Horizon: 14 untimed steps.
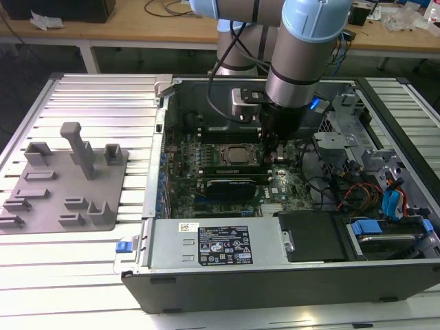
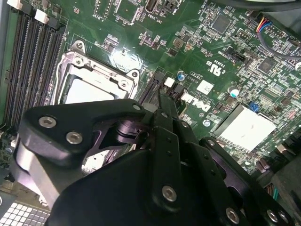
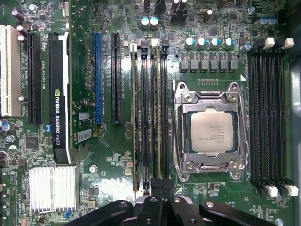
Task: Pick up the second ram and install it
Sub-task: 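Press down the second ram until it locks into place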
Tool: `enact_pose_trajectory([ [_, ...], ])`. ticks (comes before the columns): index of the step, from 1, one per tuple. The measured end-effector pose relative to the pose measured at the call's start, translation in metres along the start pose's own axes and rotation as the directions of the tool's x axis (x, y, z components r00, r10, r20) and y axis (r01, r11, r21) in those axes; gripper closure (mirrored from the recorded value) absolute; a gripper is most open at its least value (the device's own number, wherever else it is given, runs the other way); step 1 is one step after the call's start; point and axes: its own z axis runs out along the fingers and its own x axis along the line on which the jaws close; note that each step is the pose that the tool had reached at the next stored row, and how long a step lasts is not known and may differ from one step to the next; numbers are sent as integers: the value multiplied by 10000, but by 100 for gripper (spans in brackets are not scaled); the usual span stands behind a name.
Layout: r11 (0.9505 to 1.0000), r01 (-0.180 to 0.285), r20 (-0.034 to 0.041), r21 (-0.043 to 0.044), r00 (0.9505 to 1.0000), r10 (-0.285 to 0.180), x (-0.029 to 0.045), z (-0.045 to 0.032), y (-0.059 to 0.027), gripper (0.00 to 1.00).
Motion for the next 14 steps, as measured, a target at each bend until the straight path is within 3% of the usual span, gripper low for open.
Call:
enact_pose_trajectory([
  [14, 10000, -1, -2, 0, 10000, 1, 1, 28, 0, 92],
])
